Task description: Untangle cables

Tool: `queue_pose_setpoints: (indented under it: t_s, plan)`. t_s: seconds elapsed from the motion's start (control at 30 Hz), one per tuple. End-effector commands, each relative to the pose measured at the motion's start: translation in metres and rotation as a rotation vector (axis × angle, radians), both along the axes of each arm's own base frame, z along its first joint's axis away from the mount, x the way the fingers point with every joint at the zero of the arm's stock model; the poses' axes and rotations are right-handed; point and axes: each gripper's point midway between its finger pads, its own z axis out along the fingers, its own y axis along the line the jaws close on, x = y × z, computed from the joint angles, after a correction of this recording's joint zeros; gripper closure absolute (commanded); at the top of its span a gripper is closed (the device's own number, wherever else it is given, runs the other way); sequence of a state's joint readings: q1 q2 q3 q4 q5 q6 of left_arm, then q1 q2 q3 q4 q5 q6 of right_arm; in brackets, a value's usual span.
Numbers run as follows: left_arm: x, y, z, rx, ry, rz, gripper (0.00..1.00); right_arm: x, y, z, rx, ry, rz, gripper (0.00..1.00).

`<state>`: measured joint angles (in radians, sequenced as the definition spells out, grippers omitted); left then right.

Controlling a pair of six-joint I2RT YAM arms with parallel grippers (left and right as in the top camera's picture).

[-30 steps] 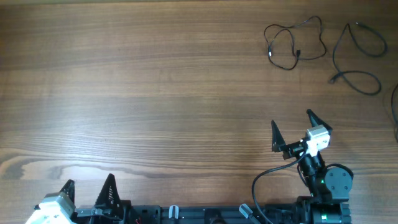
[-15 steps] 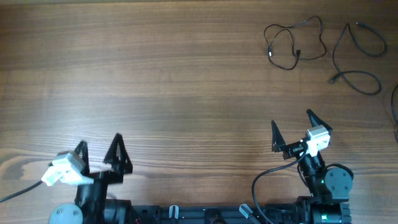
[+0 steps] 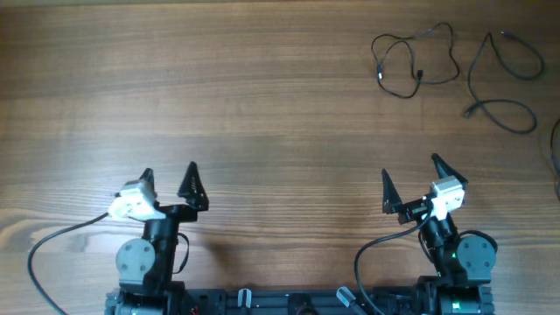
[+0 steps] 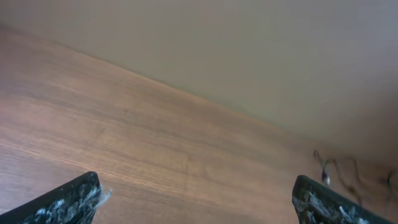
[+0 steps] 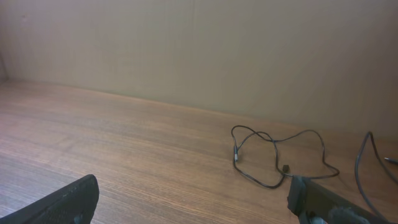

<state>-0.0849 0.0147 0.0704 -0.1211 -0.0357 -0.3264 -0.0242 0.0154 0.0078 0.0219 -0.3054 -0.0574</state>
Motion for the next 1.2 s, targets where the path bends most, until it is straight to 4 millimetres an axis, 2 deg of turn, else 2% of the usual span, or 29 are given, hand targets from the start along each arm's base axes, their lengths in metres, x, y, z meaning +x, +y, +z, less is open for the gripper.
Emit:
queue_pose_setpoints:
  t_s: [0.0, 0.07, 0.2, 0.9, 0.97, 1.03, 1.17]
  plan:
    - [0.0017, -0.0085, -0.0117, 0.086, -0.001, -0.056, 0.00, -0.0002, -0.0012, 0.0017, 0.005, -0.009, -0.009, 0.00]
    - [0.0027, -0.0110, -0.0188, 0.119, 0.002, -0.073, 0.00, -0.0002, -0.0012, 0.0017, 0.005, -0.009, -0.009, 0.00]
    - [0.0022, -0.0177, -0.0191, 0.187, -0.006, -0.116, 0.00, -0.0002, -0.0011, 0.0017, 0.006, -0.009, -0.009, 0.00]
    - [0.0018, -0.0172, -0.0170, 0.180, -0.014, -0.113, 0.00, -0.0002, -0.0011, 0.0017, 0.005, -0.009, -0.009, 0.00]
    - [0.0029, -0.0081, -0.0179, 0.185, -0.006, -0.060, 0.00, -0.0002, -0.0011, 0.0017, 0.006, -0.009, -0.009, 0.00]
    - [0.0028, -0.0084, -0.0178, 0.185, -0.006, -0.062, 0.00, -0.0002, -0.0011, 0.0017, 0.006, -0.009, -0.009, 0.00]
    - [0.0028, -0.0090, -0.0182, 0.260, -0.011, -0.071, 0.00, -0.0002, -0.0011, 0.0017, 0.005, -0.009, -0.009, 0.01]
